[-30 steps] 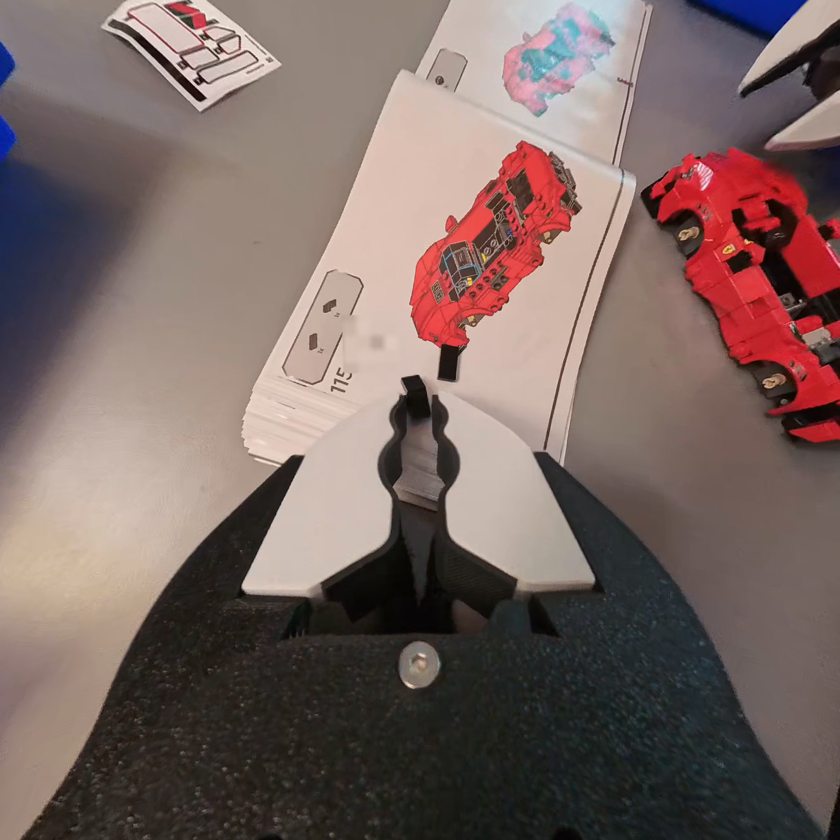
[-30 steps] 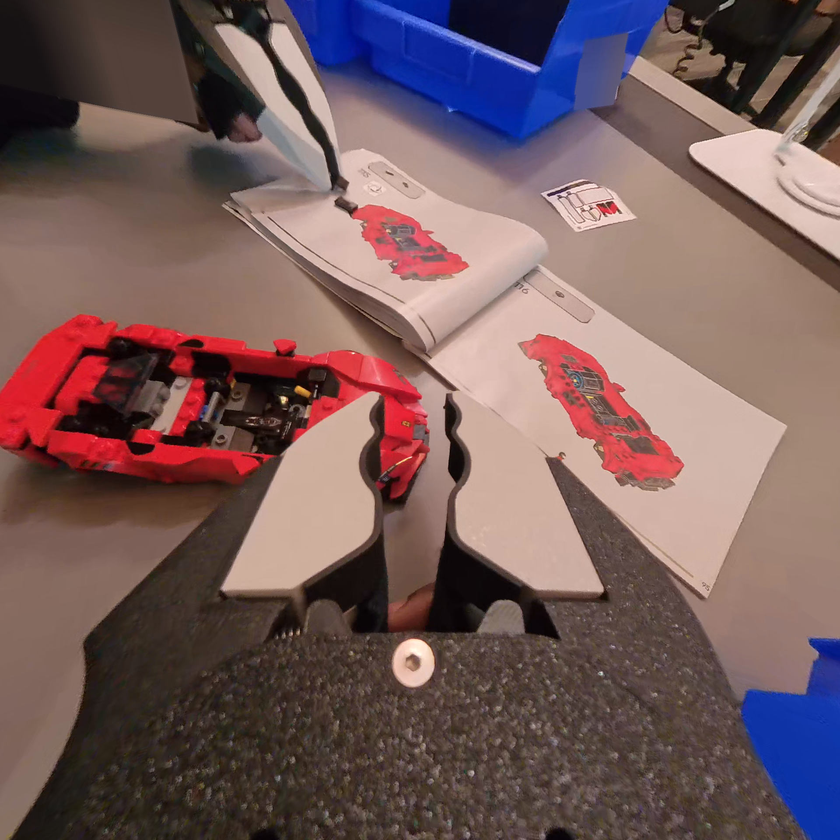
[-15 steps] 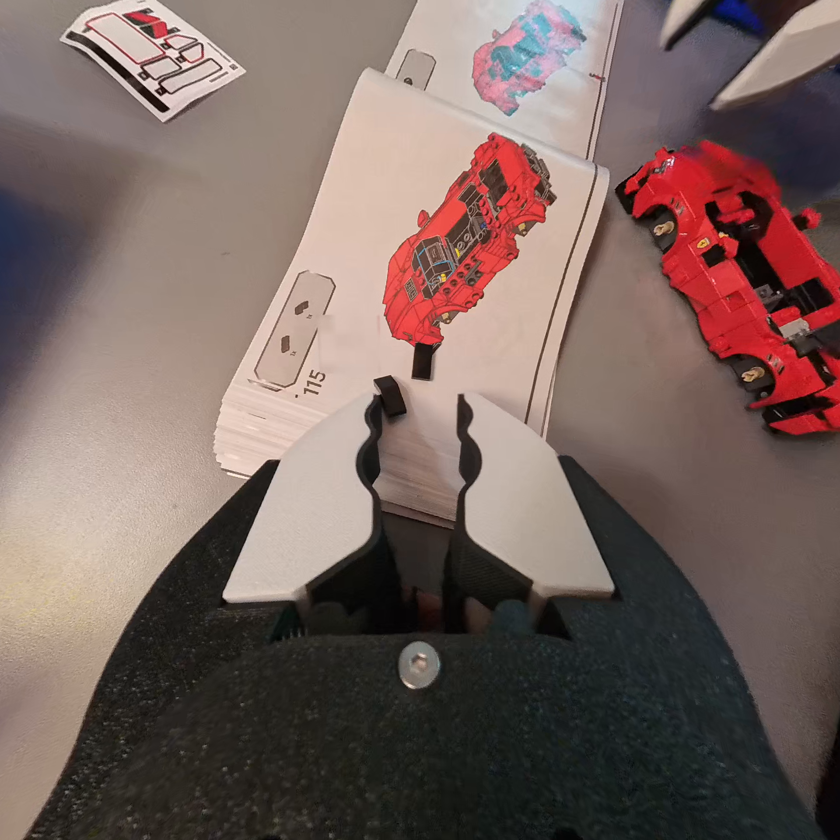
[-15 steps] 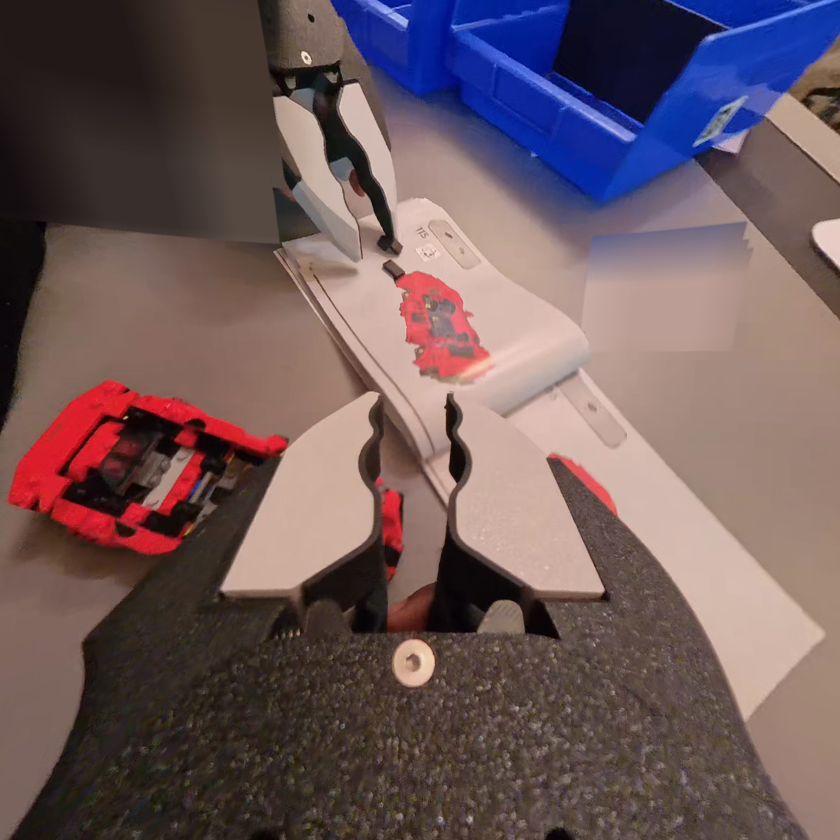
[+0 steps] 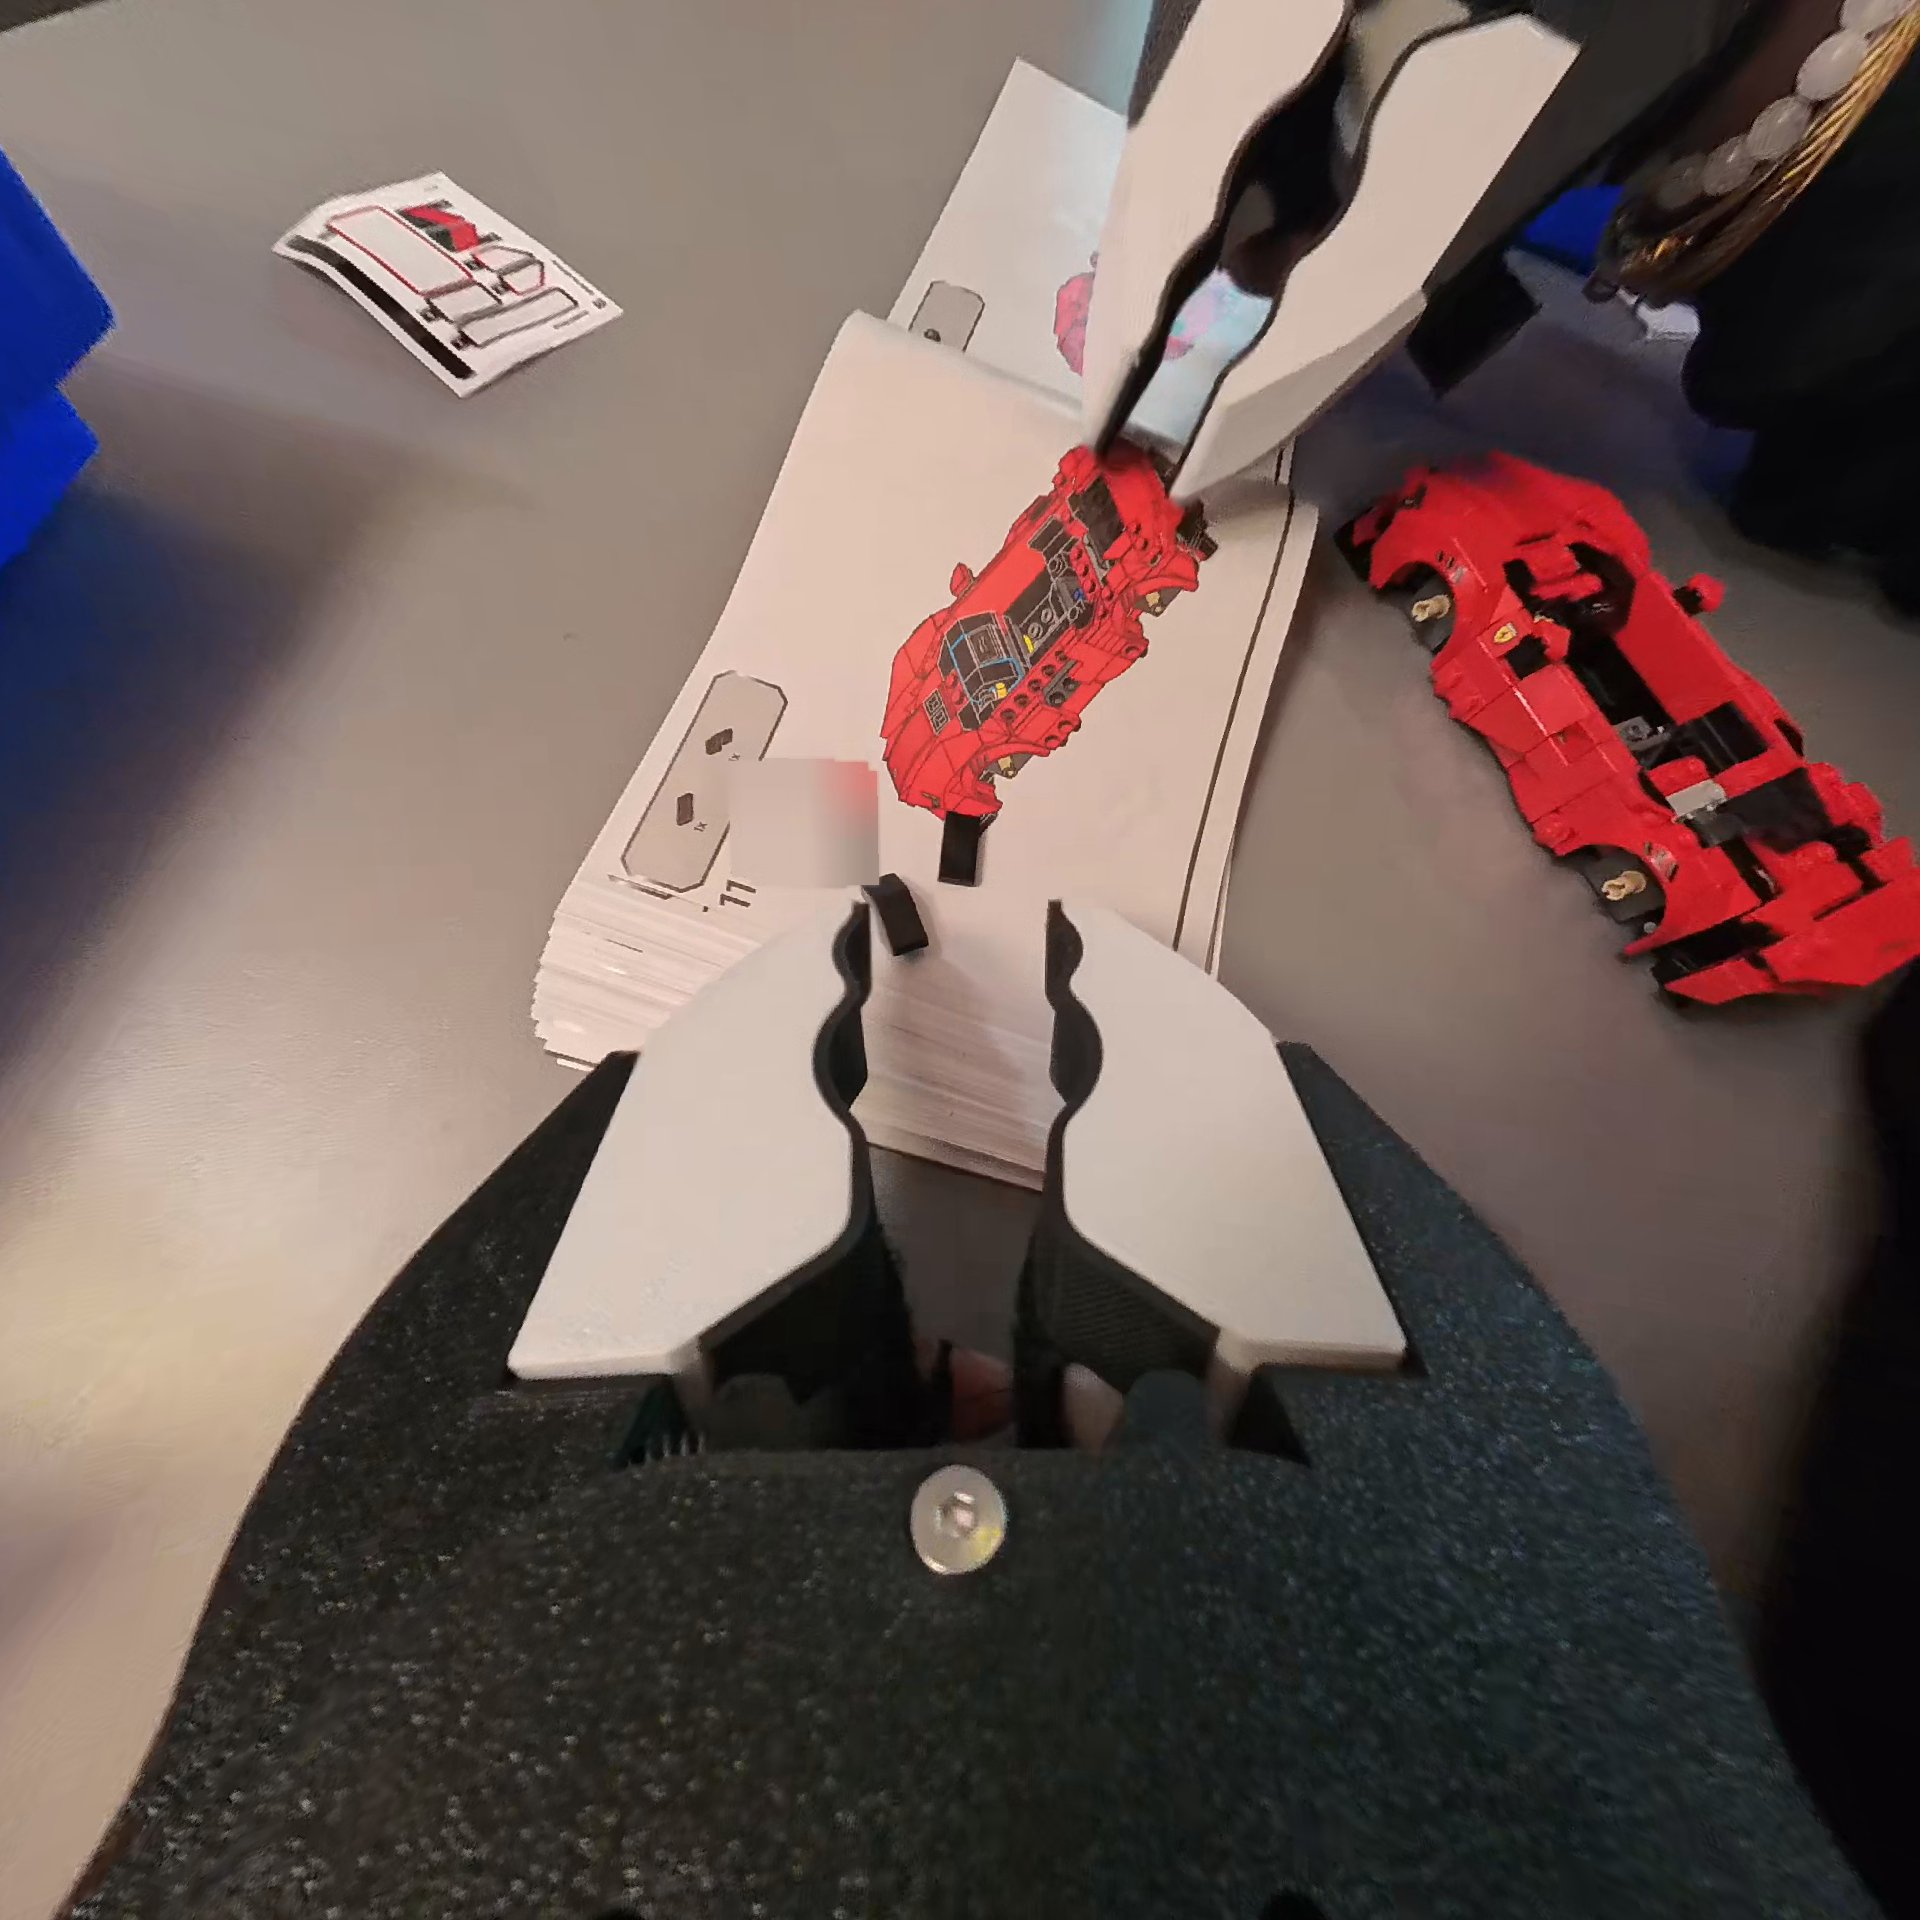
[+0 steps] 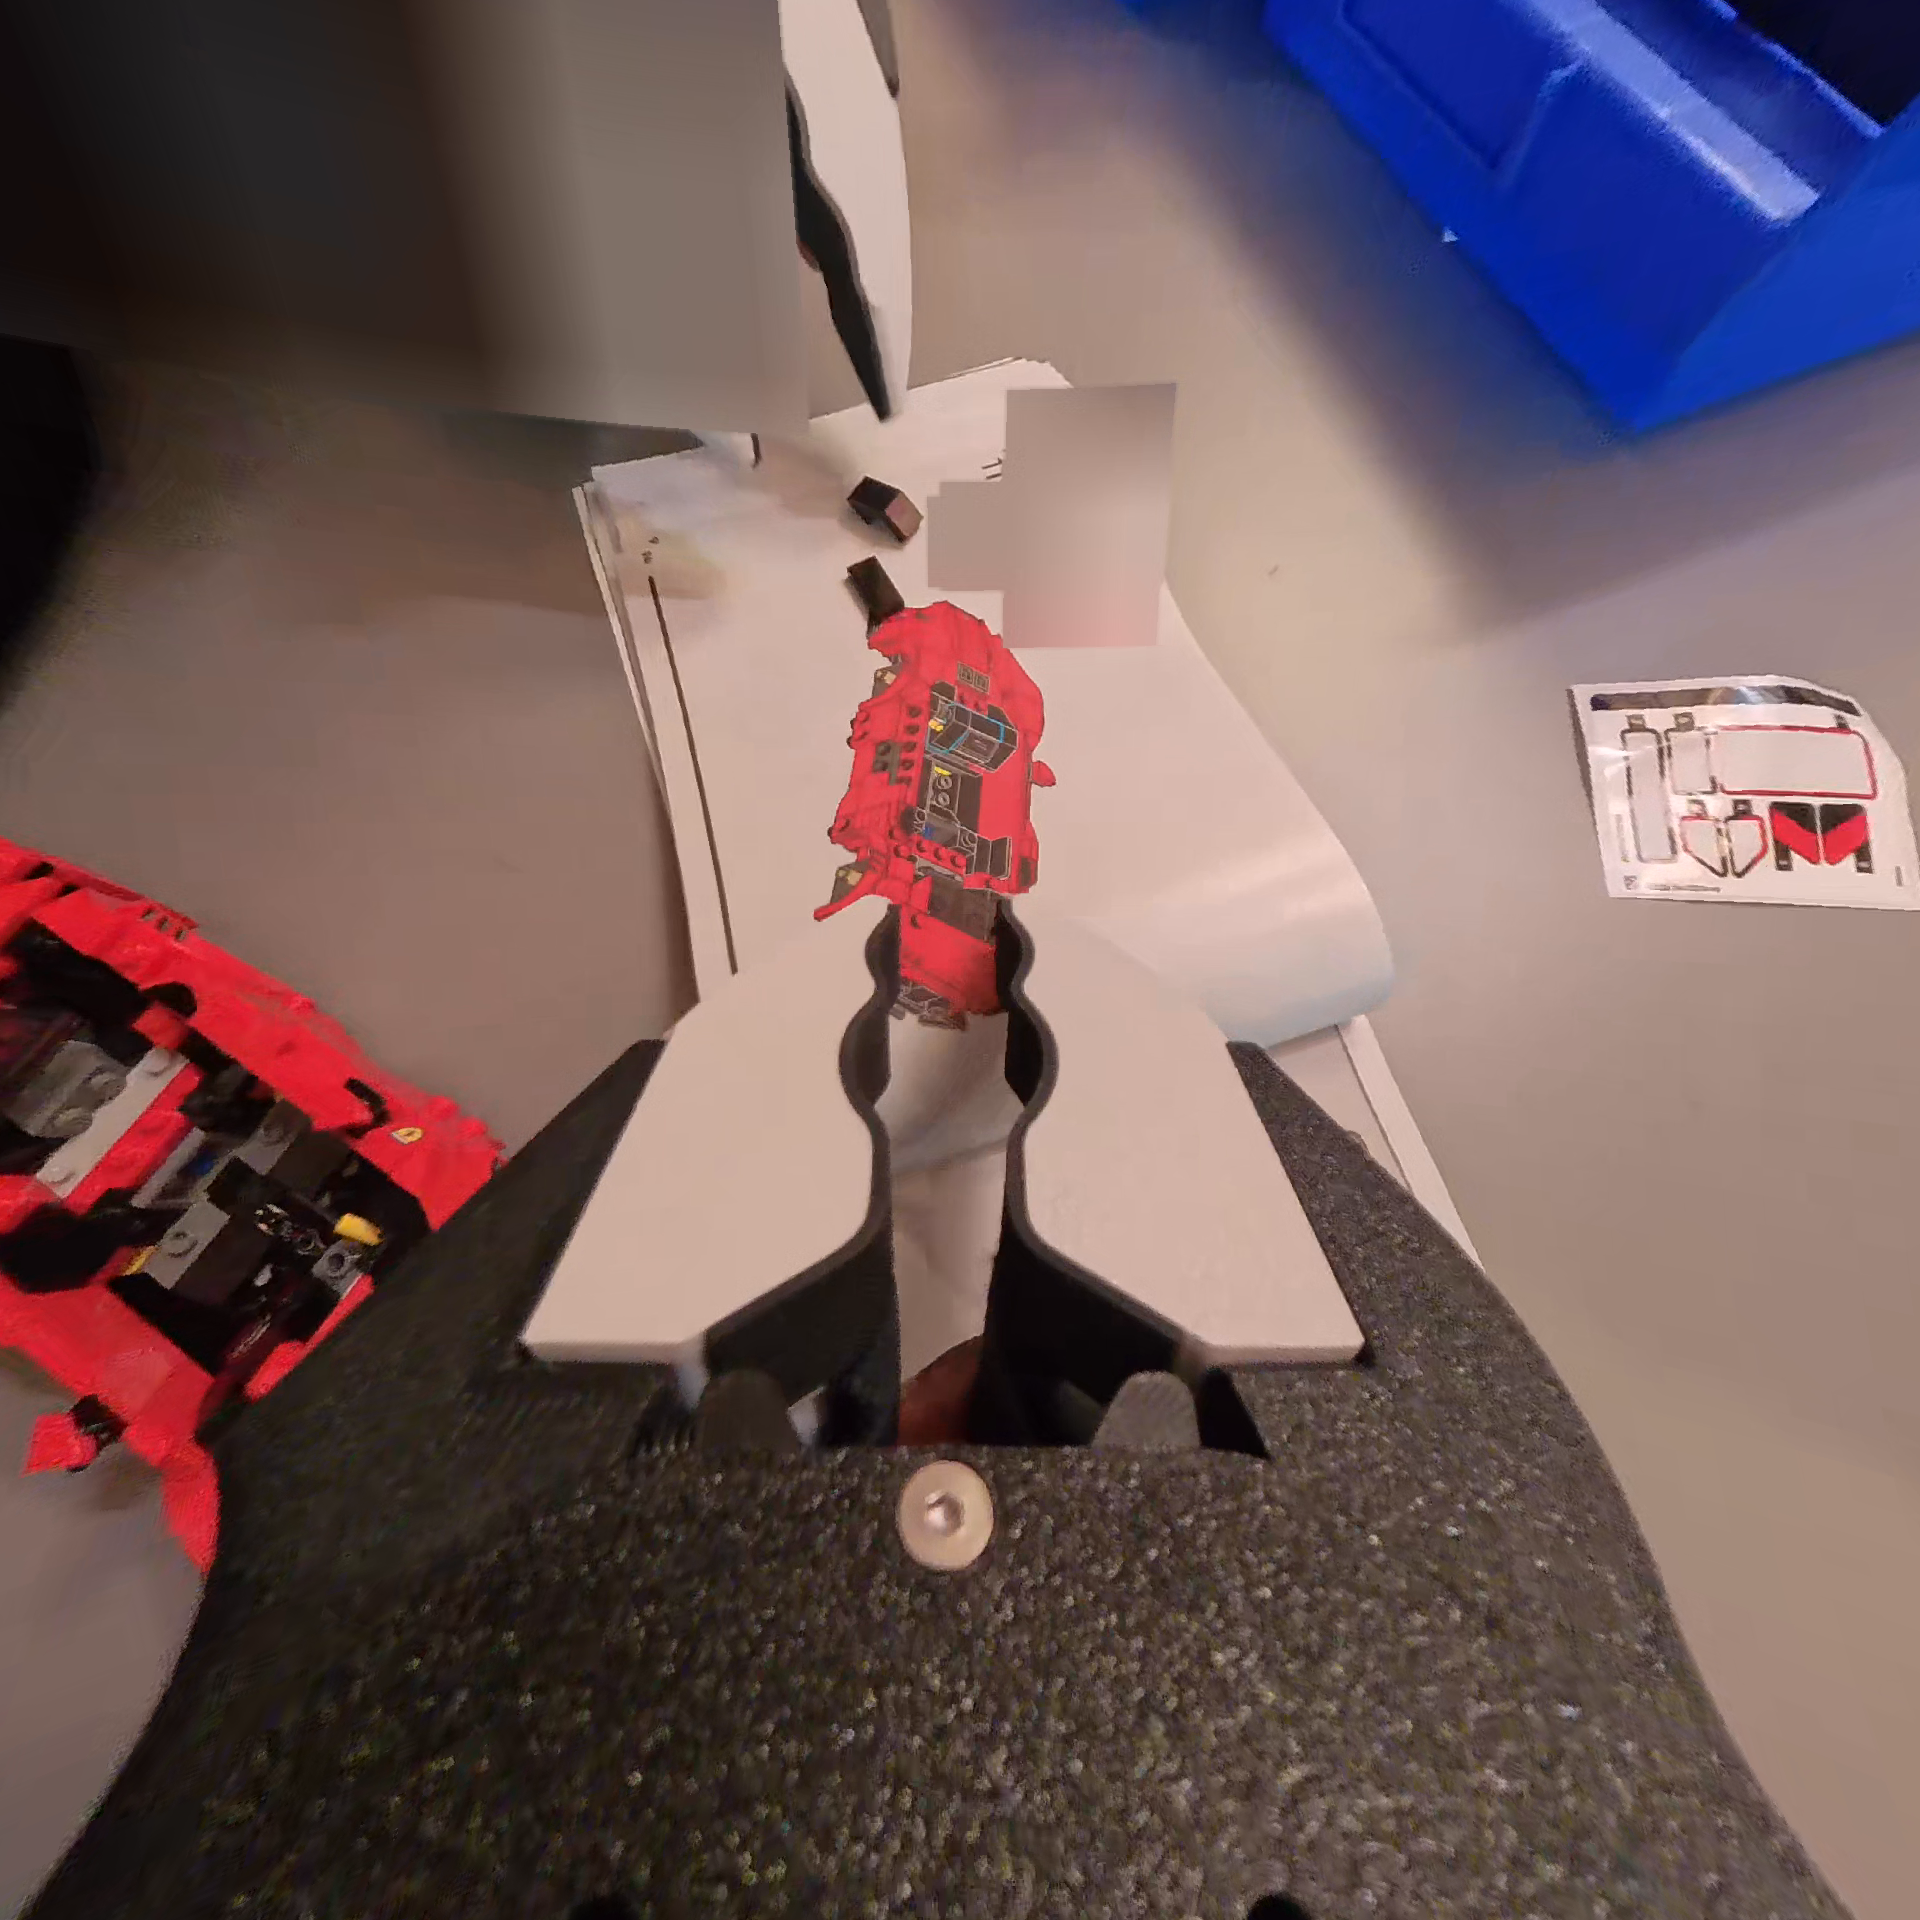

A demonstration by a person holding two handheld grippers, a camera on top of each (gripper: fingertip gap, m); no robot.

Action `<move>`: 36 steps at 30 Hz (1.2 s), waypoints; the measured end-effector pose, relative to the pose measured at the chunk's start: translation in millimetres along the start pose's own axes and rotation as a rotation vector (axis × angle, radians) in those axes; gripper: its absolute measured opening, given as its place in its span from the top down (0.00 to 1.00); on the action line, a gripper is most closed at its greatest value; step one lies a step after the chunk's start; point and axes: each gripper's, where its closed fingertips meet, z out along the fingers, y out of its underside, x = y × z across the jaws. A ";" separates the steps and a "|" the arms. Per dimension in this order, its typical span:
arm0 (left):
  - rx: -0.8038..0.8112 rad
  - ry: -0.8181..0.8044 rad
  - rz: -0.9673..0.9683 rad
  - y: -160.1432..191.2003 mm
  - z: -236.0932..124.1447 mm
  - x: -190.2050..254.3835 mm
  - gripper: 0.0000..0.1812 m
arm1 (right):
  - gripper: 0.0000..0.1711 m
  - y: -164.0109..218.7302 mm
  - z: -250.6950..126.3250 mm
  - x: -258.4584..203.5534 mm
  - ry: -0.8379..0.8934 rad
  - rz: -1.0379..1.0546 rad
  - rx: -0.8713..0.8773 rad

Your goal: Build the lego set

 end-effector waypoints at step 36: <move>0.037 -0.040 -0.011 -2.5 -6.7 -7.2 0.86 | 0.95 -40.4 86.8 -19.7 -0.272 -0.358 -0.294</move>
